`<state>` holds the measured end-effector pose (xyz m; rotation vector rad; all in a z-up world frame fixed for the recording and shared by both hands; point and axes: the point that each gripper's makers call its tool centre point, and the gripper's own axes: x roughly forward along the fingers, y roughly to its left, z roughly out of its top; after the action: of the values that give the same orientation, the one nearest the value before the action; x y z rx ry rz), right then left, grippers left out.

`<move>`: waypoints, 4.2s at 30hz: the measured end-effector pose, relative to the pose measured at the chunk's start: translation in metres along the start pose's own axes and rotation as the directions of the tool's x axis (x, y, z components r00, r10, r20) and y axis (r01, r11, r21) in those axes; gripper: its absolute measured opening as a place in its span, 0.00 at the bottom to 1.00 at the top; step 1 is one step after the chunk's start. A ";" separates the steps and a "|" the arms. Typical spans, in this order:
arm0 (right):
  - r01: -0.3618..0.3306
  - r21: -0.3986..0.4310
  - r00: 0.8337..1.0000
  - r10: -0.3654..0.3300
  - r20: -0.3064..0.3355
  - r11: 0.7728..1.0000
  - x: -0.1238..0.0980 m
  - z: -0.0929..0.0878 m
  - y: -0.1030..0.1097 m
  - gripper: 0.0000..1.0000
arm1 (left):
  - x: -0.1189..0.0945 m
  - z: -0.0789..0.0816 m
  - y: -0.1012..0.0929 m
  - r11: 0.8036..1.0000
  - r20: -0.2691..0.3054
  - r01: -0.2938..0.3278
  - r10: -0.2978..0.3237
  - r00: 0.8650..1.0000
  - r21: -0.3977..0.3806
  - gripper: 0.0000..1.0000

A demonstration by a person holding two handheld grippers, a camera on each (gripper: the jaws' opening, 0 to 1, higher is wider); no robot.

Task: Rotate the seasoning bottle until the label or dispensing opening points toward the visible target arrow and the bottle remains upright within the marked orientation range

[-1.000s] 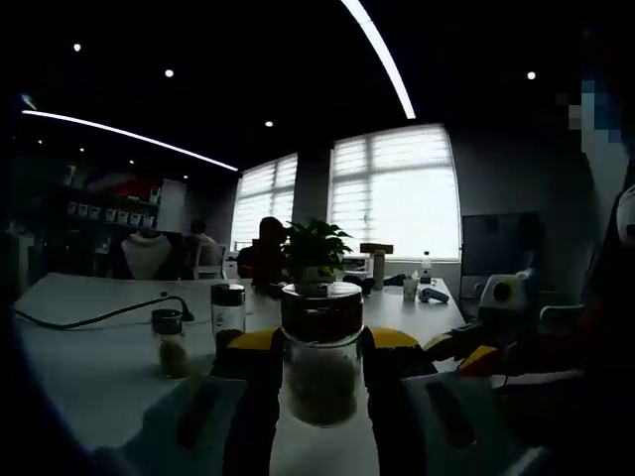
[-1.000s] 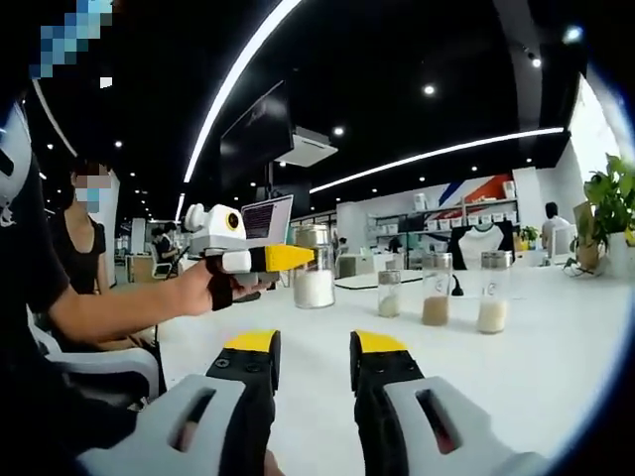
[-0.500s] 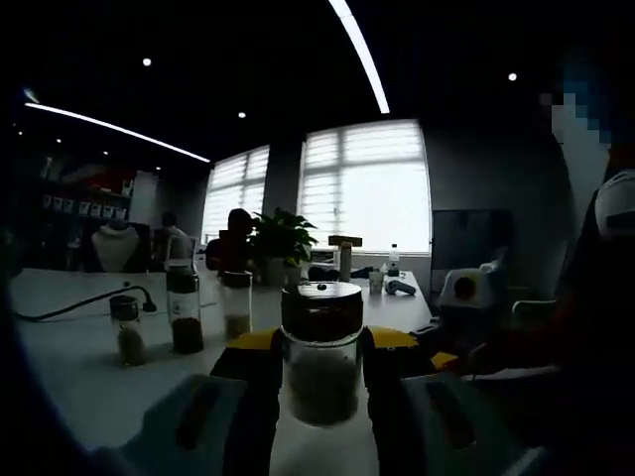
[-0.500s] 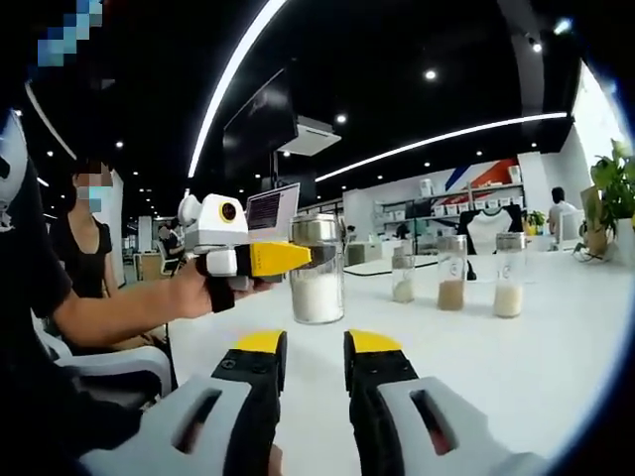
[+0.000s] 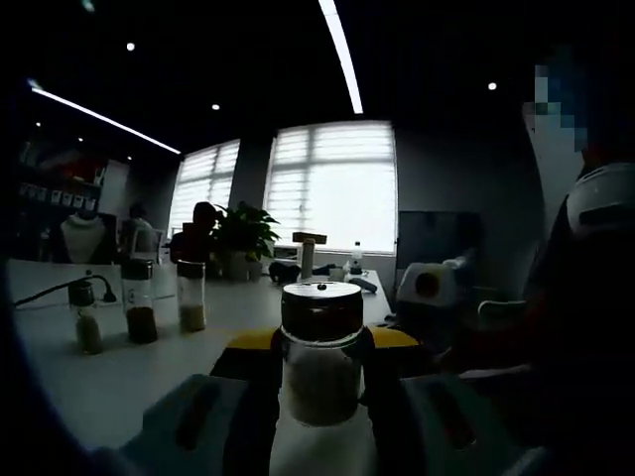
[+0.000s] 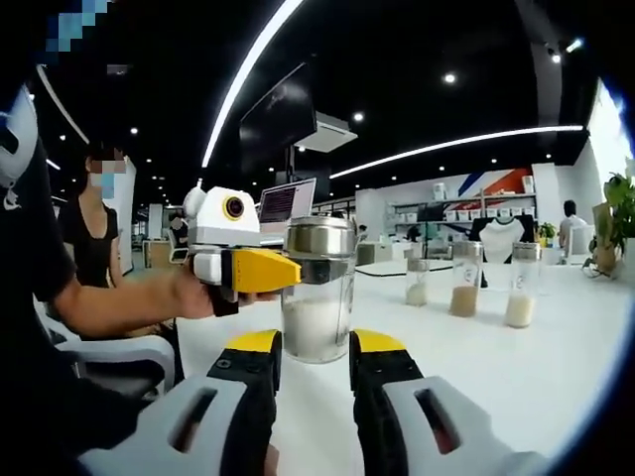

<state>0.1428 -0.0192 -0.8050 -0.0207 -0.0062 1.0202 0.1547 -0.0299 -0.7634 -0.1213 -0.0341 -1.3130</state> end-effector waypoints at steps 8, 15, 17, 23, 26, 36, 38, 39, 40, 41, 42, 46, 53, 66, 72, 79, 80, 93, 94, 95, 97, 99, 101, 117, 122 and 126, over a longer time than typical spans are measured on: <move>-0.065 0.037 0.998 0.064 0.023 0.997 0.004 0.003 0.014 0.30 | 0.000 0.002 -0.018 0.996 0.018 0.090 -0.090 0.996 -0.005 0.33; -0.031 0.067 0.999 0.030 0.029 0.997 0.003 0.005 0.016 0.29 | 0.000 0.004 -0.018 0.997 0.049 0.077 -0.076 0.996 -0.011 0.34; 0.003 0.065 0.999 -0.005 0.033 0.998 0.005 0.007 0.013 0.29 | 0.002 0.006 -0.016 1.000 0.062 0.030 -0.031 0.998 0.004 0.34; 0.099 0.049 0.995 -0.099 -0.009 0.994 0.010 -0.005 0.005 0.29 | 0.007 -0.004 -0.007 0.993 0.057 -0.116 0.114 0.992 0.031 0.36; 0.153 0.060 0.988 -0.152 -0.028 0.986 0.009 -0.010 0.001 0.29 | 0.007 -0.008 -0.002 0.981 0.052 -0.194 0.192 0.980 0.033 0.36; 0.111 -0.055 0.994 -0.112 -0.018 0.992 0.014 -0.002 0.007 0.31 | -0.002 -0.001 -0.005 0.957 0.072 -0.263 0.255 0.964 0.121 0.34; 0.020 0.007 1.000 -0.019 -0.005 1.000 0.014 0.000 0.014 0.31 | -0.007 0.005 -0.012 0.981 0.103 -0.188 0.183 0.978 0.043 0.34; -0.012 0.038 1.000 0.013 -0.012 0.999 0.013 0.000 0.017 0.32 | -0.008 0.006 -0.017 0.989 0.111 -0.148 0.146 0.983 0.011 0.34; -0.042 0.051 0.999 0.043 -0.004 0.998 0.013 0.002 0.019 0.33 | -0.010 0.009 -0.019 0.992 0.120 -0.124 0.122 0.985 0.012 0.34; -0.055 0.051 0.998 0.056 -0.002 0.997 0.013 0.003 0.019 0.35 | -0.011 0.009 -0.021 0.993 0.120 -0.116 0.112 0.986 0.021 0.34; -0.050 0.037 0.999 0.051 -0.010 0.998 0.014 0.003 0.017 0.38 | -0.011 0.009 -0.024 0.995 0.102 -0.090 0.085 0.991 0.046 0.35; -0.054 -0.030 0.998 0.053 -0.024 0.998 0.017 0.006 0.020 0.32 | -0.010 0.008 -0.024 0.996 0.081 -0.072 0.068 0.994 0.054 0.35; 0.157 -0.075 0.983 -0.163 -0.082 0.985 0.019 0.000 -0.001 0.31 | -0.007 0.006 -0.007 0.969 0.072 -0.235 0.229 0.971 0.078 0.35; 0.089 -0.055 0.994 -0.092 -0.059 0.995 0.029 0.001 0.015 0.31 | -0.022 0.006 -0.006 0.948 0.075 -0.297 0.290 0.954 0.111 0.34; -0.111 -0.078 0.994 0.111 0.000 0.991 0.021 0.020 0.037 0.34 | -0.025 0.020 -0.037 0.991 0.111 -0.084 0.073 0.991 0.101 0.34; 0.088 -0.061 0.996 -0.088 -0.011 0.994 0.021 0.017 0.017 0.32 | -0.015 0.019 -0.020 0.972 0.099 -0.219 0.211 0.972 0.081 0.35; 0.128 -0.067 0.991 -0.130 -0.024 0.989 0.021 0.015 0.012 0.32 | -0.014 0.017 -0.017 0.966 0.091 -0.248 0.241 0.966 0.073 0.34; 0.104 0.003 0.995 -0.104 -0.008 0.995 0.020 0.012 0.000 0.33 | -0.008 0.015 -0.001 0.947 0.078 -0.309 0.303 0.950 0.085 0.33; 0.051 0.027 0.999 -0.052 0.005 0.998 0.018 0.013 0.004 0.32 | -0.009 0.016 -0.003 0.958 0.082 -0.277 0.271 0.959 0.073 0.33; 0.006 0.047 1.000 -0.006 0.005 0.999 0.015 0.012 0.006 0.32 | -0.010 0.015 -0.005 0.967 0.074 -0.245 0.241 0.968 0.063 0.33; 0.009 0.024 1.000 -0.009 -0.004 1.000 0.013 0.012 0.004 0.32 | -0.012 0.015 -0.012 0.985 0.078 -0.171 0.168 0.983 0.028 0.33; -0.001 -0.049 1.000 0.001 -0.009 0.999 0.013 0.014 0.008 0.32 | -0.012 0.016 -0.015 0.986 0.089 -0.150 0.144 0.986 0.068 0.33; 0.031 -0.056 0.999 -0.032 -0.017 0.998 0.015 0.014 0.008 0.32 | -0.011 0.016 -0.014 0.985 0.085 -0.156 0.149 0.985 0.078 0.33; 0.270 -0.097 0.961 -0.274 -0.028 0.958 0.024 0.006 -0.009 0.32 | -0.007 0.010 0.004 0.918 0.099 -0.394 0.389 0.916 0.046 0.34; 0.294 -0.107 0.955 -0.295 0.010 0.950 0.013 0.014 -0.023 0.38 | -0.011 0.007 0.022 0.885 0.100 -0.448 0.438 0.893 0.128 0.34; 0.249 -0.074 0.968 -0.248 0.021 0.966 0.011 0.015 -0.018 0.42 | -0.020 0.010 0.038 0.874 0.100 -0.469 0.459 0.883 0.126 0.34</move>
<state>0.1640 -0.0190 -0.7896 -0.0819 -0.0572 0.7680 0.1868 -0.0005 -0.7583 -0.0431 -0.1503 -0.8182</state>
